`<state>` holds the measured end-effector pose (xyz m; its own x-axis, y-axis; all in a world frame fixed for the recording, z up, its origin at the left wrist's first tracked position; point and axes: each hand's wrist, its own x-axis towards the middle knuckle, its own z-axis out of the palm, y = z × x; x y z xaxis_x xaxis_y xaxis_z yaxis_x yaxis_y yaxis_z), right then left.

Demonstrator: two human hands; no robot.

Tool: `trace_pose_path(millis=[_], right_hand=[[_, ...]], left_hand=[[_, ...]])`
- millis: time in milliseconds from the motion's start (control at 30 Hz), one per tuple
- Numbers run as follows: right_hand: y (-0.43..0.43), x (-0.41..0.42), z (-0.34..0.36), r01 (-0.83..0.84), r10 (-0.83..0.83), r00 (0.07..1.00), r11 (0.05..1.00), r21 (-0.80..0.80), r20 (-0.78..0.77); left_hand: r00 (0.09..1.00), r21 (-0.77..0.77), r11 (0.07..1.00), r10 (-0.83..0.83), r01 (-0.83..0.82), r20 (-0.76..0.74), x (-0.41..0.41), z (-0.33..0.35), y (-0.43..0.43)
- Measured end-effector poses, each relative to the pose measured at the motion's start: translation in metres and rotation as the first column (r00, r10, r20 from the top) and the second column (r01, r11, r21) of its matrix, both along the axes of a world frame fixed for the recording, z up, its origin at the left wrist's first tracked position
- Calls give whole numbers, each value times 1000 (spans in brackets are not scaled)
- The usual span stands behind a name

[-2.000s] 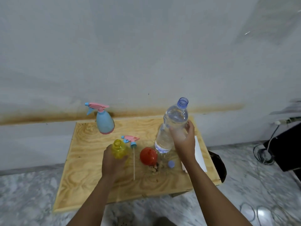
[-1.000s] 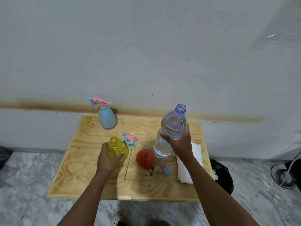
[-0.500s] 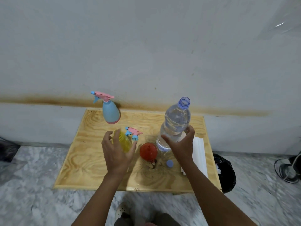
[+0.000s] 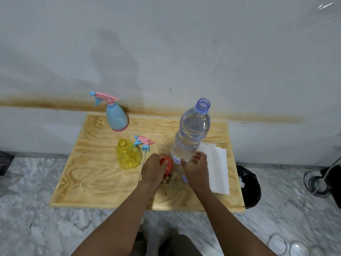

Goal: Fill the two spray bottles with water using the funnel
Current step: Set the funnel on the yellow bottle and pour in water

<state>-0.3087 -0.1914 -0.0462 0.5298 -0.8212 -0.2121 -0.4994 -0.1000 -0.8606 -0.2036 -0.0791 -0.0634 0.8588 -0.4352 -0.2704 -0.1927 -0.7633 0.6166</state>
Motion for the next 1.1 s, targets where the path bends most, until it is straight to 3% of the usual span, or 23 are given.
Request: trace_pose_path(millis=[200,300,400,500,567,667,733,833,900,967,1100], right_hand=[[-3,2,4,19,-19,1000,999,28,-9],[6,2,7,62,-58,997,995,75,-48],[22,4,12,-68,73,997,988,138,-36],[39,11,26,-254,215,962,930,266,167],[49,19,40,-306,194,930,880,363,313],[55,35,61,-310,139,899,872,378,416],[56,46,73,-302,125,885,888,346,449],[58,62,86,-275,127,895,911,306,427],[60,74,89,-237,127,917,937,258,378],[61,86,91,-213,131,932,952,218,338],[66,106,96,-250,212,942,960,122,262]], left_hand=[[999,-98,994,42,-40,19,6,15,8],[991,-248,960,132,-128,-1,14,33,19],[954,-406,874,177,-265,-242,20,58,32],[866,-503,778,102,-376,-490,27,81,41],[798,-537,720,39,-440,-601,31,94,48],[719,-587,643,-80,-492,-690,42,103,64],[713,-598,617,-82,-512,-696,49,107,73],[803,-579,633,115,-513,-585,60,116,86],[807,-585,598,193,-548,-558,69,123,98],[801,-601,582,154,-547,-579,77,132,111],[878,-609,687,92,-397,-469,85,141,124]])
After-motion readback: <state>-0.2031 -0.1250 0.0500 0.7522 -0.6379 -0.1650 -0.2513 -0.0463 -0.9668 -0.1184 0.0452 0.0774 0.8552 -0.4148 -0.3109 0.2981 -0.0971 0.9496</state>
